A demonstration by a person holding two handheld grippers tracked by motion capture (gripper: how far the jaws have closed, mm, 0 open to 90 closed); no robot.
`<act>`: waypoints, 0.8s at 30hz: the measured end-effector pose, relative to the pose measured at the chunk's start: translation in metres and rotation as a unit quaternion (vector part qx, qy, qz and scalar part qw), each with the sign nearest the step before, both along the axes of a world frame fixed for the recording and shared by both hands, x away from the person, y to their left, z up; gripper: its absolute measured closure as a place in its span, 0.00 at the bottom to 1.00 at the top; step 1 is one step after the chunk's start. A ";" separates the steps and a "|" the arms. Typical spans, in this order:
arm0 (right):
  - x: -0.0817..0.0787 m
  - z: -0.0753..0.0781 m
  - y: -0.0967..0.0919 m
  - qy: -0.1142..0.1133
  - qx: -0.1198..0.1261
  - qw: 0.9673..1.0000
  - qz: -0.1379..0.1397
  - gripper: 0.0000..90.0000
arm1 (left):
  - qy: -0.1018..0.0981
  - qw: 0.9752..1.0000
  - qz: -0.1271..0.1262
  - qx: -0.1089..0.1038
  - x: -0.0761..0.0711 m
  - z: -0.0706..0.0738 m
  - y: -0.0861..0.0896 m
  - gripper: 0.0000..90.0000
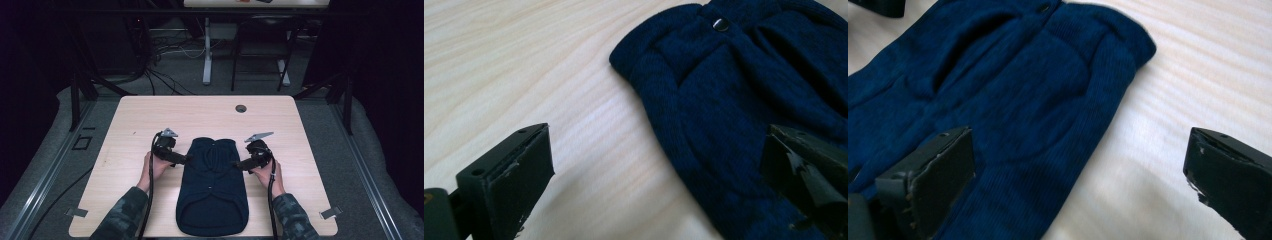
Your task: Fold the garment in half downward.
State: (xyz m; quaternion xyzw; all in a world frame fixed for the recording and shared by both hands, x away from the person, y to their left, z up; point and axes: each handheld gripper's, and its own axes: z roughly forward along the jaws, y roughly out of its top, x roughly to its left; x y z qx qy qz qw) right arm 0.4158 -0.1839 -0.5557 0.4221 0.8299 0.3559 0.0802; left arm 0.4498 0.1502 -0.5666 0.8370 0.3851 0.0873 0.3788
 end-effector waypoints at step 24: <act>0.063 -0.002 0.032 0.066 -0.032 0.997 -0.028 0.14 | 0.021 0.999 -0.011 0.039 0.042 -0.008 -0.041 0.00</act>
